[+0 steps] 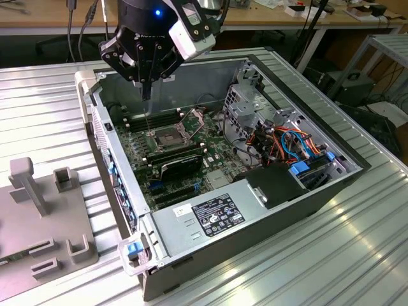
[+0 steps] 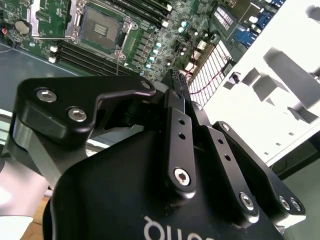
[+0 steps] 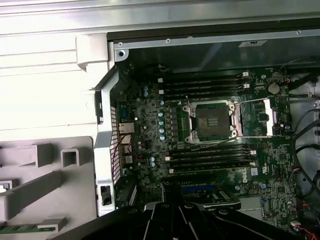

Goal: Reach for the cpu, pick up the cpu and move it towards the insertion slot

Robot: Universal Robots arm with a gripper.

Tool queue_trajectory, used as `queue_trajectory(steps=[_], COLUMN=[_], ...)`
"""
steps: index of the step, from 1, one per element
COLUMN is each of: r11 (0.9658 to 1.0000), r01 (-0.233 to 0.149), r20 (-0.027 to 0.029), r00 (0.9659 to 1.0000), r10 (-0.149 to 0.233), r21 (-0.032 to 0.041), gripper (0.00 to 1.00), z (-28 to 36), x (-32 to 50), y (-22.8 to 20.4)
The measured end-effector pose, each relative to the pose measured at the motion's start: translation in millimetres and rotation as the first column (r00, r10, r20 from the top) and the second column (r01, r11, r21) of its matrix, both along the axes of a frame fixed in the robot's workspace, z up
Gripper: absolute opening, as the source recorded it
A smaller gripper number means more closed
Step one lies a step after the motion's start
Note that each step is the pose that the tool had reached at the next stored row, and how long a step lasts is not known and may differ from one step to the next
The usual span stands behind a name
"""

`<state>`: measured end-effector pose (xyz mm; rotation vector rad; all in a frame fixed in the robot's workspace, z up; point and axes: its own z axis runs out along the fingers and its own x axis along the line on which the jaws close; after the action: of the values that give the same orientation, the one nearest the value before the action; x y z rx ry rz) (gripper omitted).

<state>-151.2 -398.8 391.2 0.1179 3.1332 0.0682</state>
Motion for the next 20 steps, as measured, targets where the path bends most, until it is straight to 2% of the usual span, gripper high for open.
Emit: queue_trajectory(steps=[11,20], r11=[1.0,1.0], r01=[0.0,0.0], r20=[-0.0045,-0.0066], r00=[1.0,1.0], r10=[0.0,0.0], r21=[-0.0001,0.0], gripper=[0.11,0.11], z=[-0.5,-0.9], x=[-4.7,-14.1], y=[0.0,0.0])
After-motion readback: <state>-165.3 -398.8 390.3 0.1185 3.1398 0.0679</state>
